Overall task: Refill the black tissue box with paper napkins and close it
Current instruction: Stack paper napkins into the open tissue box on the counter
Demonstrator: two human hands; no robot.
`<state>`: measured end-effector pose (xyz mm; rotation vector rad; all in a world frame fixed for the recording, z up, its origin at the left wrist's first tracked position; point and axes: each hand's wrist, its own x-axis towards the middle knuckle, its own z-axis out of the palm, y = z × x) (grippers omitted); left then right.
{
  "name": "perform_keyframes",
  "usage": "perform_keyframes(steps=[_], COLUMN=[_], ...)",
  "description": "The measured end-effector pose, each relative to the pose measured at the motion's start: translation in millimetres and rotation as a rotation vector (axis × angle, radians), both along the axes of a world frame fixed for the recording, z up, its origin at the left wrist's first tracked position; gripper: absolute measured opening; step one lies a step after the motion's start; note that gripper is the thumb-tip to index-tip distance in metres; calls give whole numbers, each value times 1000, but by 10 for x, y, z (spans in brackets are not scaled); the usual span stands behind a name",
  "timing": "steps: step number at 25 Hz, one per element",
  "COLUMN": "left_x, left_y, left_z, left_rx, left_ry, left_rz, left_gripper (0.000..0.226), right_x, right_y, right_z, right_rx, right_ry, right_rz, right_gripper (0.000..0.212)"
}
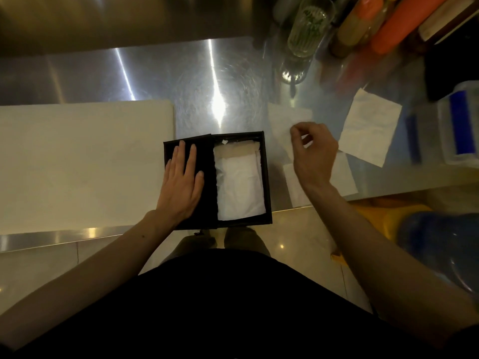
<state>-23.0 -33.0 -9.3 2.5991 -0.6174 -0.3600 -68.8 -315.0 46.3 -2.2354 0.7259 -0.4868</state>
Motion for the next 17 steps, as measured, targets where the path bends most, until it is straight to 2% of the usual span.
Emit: perform_keyframes(steps=[3, 6, 11, 14, 17], left_x=[1, -9, 7, 13, 17], left_y=[-7, 9, 16, 16, 22], left_z=[-8, 12, 20, 24, 11], left_rx=[-3, -18, -39, -46, -45], left_ry=[-5, -5, 8, 11, 14], left_rz=[-8, -16, -21, -24, -25], left_gripper=[60, 61, 60, 60, 60], right_x=[-163, -319, -406, -366, -338], right_y=[403, 772, 1068, 1159, 1244], right_z=[346, 422, 139, 31, -3], right_rx=[61, 80, 11, -44, -156], right_ry=[-55, -44, 187, 333, 357], right_rz=[54, 55, 77, 128, 192], right_gripper=[8, 8, 16, 33, 35])
